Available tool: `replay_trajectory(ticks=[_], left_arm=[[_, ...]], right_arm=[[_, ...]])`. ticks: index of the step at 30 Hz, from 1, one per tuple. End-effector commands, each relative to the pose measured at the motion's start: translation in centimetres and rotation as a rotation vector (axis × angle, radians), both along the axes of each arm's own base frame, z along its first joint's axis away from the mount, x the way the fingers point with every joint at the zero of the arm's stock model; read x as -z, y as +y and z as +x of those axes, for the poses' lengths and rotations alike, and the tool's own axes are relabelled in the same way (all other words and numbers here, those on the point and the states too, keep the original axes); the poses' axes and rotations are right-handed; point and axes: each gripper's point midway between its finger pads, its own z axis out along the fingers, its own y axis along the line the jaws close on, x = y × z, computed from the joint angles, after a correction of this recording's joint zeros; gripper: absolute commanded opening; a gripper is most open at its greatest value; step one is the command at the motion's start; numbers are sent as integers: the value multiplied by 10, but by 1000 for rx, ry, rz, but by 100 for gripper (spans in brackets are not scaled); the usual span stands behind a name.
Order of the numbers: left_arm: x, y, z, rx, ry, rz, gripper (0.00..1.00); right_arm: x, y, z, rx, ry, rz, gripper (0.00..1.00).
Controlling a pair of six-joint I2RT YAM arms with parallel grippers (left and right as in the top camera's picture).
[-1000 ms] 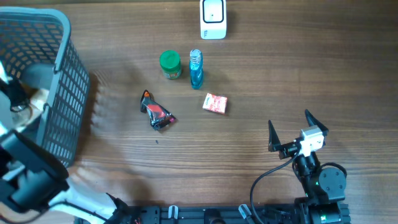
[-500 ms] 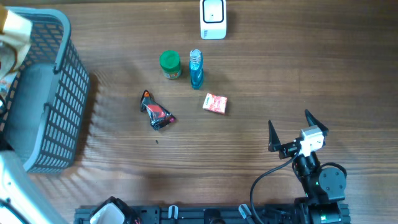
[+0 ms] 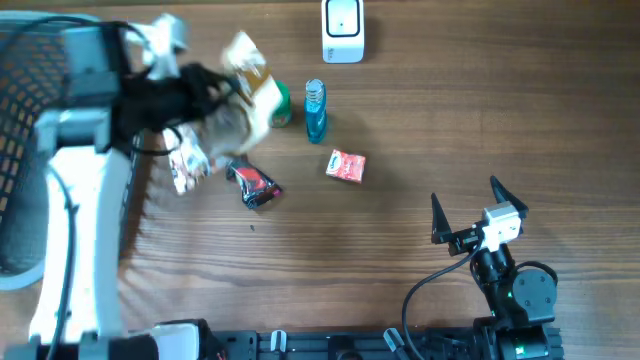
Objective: Scan the item barcode
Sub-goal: 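Lift the bread bag out and carry it toward the scanner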
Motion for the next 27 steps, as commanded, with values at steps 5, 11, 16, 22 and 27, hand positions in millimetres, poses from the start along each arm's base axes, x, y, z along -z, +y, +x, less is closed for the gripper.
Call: replay_trajectory(ticks=[5,11,16,22,27], left_arm=[[77,-64,-42,298,231,189,4],[103,-92,-52,336,201,426,4],[116,-140,-54,360,54,529,4],[107,-160,-51,63,-6,581,4],[83,-180,-24,-131,-85,408,4]], right_arm=[[-1,2,-1,-11,-8,-5,100],[-1,2,-1,-11,-8,-5,100],[-1,2,-1,-11,-8,-5,100],[-1,2,-1,-11,-8,-5,100],[-1,2,-1,-11,-8,-5,100]])
